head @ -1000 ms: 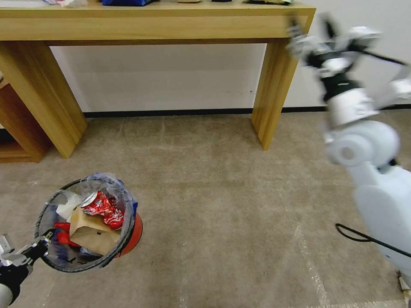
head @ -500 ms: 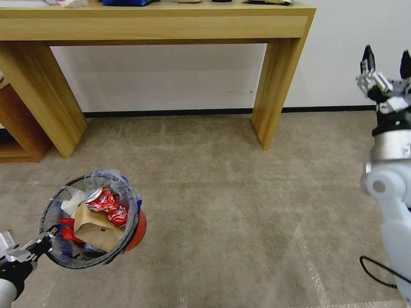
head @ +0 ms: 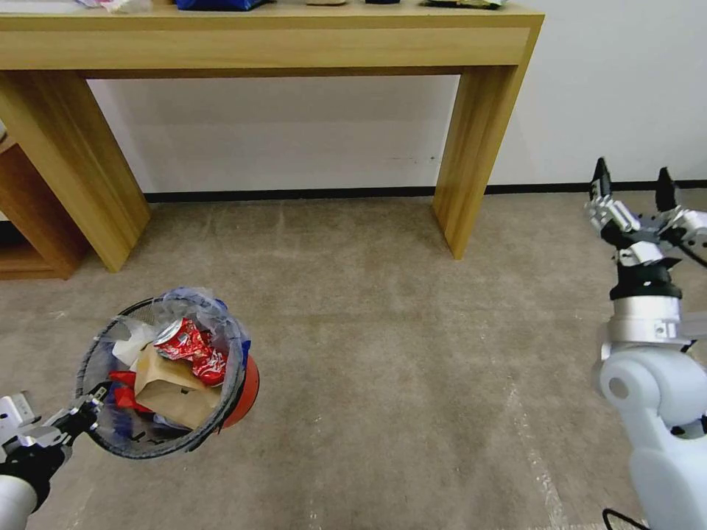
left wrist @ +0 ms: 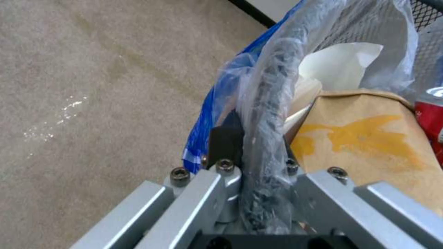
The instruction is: Pick up the trash bin and place the garbage on the floor into it.
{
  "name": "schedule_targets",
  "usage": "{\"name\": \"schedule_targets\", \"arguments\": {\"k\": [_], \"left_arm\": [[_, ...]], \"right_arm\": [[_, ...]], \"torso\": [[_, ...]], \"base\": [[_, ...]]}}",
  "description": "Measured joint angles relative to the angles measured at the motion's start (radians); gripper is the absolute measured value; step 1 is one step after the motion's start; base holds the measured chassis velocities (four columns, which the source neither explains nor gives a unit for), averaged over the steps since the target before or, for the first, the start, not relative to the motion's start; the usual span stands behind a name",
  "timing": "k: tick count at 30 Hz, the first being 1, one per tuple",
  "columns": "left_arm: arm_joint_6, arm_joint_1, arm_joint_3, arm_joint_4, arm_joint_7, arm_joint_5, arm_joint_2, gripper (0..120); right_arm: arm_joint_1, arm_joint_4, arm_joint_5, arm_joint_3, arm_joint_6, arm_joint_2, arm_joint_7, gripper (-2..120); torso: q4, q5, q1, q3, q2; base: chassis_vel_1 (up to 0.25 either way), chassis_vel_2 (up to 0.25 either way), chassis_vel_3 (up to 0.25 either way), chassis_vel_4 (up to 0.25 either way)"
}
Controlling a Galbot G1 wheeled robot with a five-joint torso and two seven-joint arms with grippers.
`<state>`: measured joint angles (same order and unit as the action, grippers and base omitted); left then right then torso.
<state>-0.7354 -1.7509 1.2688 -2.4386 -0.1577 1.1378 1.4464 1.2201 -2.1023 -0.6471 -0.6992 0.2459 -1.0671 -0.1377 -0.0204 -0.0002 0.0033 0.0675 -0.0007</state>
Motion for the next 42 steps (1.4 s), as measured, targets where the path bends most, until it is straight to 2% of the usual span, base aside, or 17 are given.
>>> {"name": "schedule_targets", "arguments": {"k": [10,16,23,27,35,42], "left_arm": [[0.000,0.003,-0.010,0.005,0.002,-0.013,0.004,1],[0.000,0.005,-0.016,0.061,-0.008,-0.017,-0.023,1],[0.000,0.011,-0.022,0.081,-0.007,-0.021,-0.033,1],[0.000,0.012,-0.022,0.090,-0.007,-0.024,-0.037,1],[0.000,0.011,-0.020,0.144,-0.007,-0.045,-0.043,1],[0.000,0.012,-0.021,0.220,-0.003,-0.080,-0.052,1]], "right_arm": [[0.033,-0.010,0.024,0.008,0.007,-0.027,0.001,98],[0.031,-0.015,0.036,0.021,0.008,-0.051,0.002,98],[0.030,-0.014,0.043,0.024,0.009,-0.054,0.003,97],[0.025,-0.011,0.044,0.030,0.009,-0.055,0.002,93],[0.000,0.001,0.043,0.051,0.009,-0.047,0.002,90],[-0.025,0.019,0.039,0.072,0.009,-0.043,0.002,90]], "torso": [[0.0001,0.0000,0.000,0.000,0.000],[0.0001,0.0000,0.000,0.000,0.000],[0.0000,0.0000,0.000,0.000,0.000],[0.0000,0.0002,0.000,0.000,0.000],[0.0001,0.0000,0.000,0.000,0.000],[0.0001,0.0000,0.000,0.000,0.000]], "base": [[0.000,0.000,0.000,0.000],[0.000,0.000,0.000,0.000],[0.000,0.000,0.000,0.000],[0.000,0.000,0.000,0.000],[0.000,0.000,0.000,0.000],[0.000,0.000,0.000,0.000]]}}
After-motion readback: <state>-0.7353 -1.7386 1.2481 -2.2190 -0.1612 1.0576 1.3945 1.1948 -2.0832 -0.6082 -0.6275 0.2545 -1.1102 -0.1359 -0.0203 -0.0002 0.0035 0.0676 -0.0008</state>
